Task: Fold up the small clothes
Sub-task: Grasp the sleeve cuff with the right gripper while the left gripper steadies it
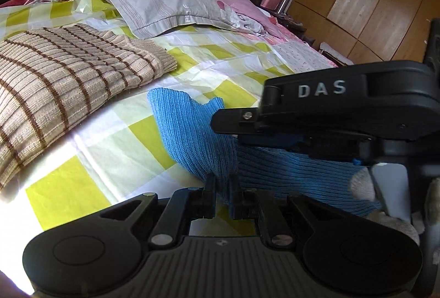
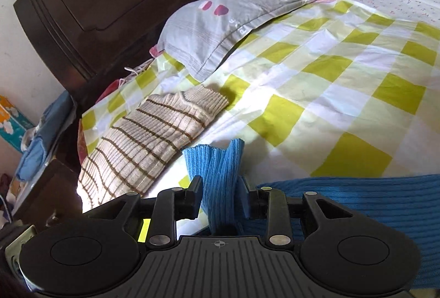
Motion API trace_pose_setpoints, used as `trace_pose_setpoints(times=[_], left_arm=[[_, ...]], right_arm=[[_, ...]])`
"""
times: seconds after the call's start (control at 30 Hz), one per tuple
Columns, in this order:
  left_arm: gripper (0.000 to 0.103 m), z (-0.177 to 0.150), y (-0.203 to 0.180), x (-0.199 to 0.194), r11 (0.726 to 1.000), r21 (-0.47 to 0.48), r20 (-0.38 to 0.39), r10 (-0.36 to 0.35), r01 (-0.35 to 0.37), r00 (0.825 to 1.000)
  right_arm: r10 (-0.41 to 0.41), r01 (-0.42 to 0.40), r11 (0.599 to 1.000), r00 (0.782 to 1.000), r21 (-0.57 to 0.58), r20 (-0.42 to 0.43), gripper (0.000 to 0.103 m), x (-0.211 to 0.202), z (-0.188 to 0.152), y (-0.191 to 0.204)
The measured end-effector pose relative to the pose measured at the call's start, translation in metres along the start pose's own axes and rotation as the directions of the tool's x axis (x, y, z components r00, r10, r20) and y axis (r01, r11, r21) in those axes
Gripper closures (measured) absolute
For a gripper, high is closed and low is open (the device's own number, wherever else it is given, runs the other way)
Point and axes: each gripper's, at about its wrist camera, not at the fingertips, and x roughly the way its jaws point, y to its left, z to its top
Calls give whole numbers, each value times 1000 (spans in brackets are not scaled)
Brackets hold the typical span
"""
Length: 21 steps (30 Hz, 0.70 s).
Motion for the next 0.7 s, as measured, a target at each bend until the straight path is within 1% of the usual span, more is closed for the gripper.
trace_pose_setpoints(times=[0.13, 0.2, 0.23, 0.27, 0.33, 0.43, 0.53, 0.57, 0.63, 0.7], left_arm=[[86, 0, 2, 0, 1000, 9, 0, -10, 10, 1000], [86, 0, 2, 0, 1000, 12, 1, -14, 14, 1000], [86, 0, 2, 0, 1000, 15, 2, -15, 15, 1000], [86, 0, 2, 0, 1000, 18, 3, -15, 15, 1000], [86, -1, 0, 0, 999, 31, 10, -13, 13, 1000], [86, -2, -4, -3, 999, 52, 34, -13, 11, 999], [86, -2, -10, -8, 997, 79, 71, -20, 14, 997], [85, -3, -11, -9, 996, 88, 80, -23, 16, 997], [79, -3, -15, -12, 995, 102, 96, -31, 21, 995], [67, -3, -16, -15, 994, 102, 112, -49, 38, 992]], right_arm=[[-1, 2, 1000, 999, 18, -34, 73, 18, 6, 0], [-9, 9, 1000, 1000, 30, -29, 81, 19, 6, 1], [-6, 7, 999, 1000, 34, -25, 88, 18, 6, 1], [-4, 4, 999, 1000, 44, -18, 93, 16, 6, 0], [-6, 6, 999, 1000, 53, 3, 98, 10, 7, -1], [-17, 13, 997, 998, 72, 55, 100, -5, 11, -3], [-10, 0, 995, 994, 98, 105, 100, -22, 13, -7], [-13, 0, 995, 993, 104, 120, 100, -27, 14, -9], [-17, -2, 992, 988, 124, 155, 100, -41, 14, -12], [-23, -6, 989, 979, 146, 201, 100, -59, 14, -17]])
